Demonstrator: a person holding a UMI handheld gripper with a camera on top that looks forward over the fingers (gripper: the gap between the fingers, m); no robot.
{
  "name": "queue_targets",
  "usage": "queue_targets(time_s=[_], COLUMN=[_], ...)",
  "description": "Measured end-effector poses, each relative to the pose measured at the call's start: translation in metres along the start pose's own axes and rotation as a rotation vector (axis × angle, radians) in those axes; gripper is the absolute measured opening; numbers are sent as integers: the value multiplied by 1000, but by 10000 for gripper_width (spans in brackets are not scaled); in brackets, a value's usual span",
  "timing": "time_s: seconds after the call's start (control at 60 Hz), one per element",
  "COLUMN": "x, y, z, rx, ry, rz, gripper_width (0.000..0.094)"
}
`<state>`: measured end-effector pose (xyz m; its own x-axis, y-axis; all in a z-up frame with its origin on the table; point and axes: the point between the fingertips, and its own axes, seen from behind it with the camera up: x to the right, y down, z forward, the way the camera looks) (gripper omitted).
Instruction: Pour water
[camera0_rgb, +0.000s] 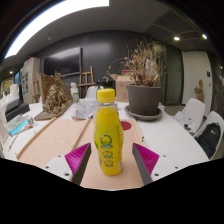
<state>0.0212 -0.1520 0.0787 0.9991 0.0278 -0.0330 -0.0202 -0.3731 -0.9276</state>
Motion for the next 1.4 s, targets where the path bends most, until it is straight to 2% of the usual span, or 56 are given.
queue_targets(time_s=[0.067, 0.2, 0.233, 0.417, 0.483, 0.5, 0.767, 1.05, 1.167, 1.283, 1.4], x=[0, -5, -5, 1, 8, 8, 43, 94, 105, 111, 105], y=[8, 10, 9, 6, -4, -4, -93, -184, -199, -199, -199], z=[16, 27, 28, 31, 30, 29, 33, 104, 148, 183, 207], rx=[-19, -8, -2, -22, -20, -17, 20, 13, -17, -55, -45], ry=[6, 8, 13, 68, 101, 108, 243, 448, 523, 556, 583], rz=[4, -12, -16, -33, -69, -78, -254, -790, -1106, -1345, -1599], gripper_width=[784, 467, 463, 318, 312, 275, 274, 275, 274, 273, 273])
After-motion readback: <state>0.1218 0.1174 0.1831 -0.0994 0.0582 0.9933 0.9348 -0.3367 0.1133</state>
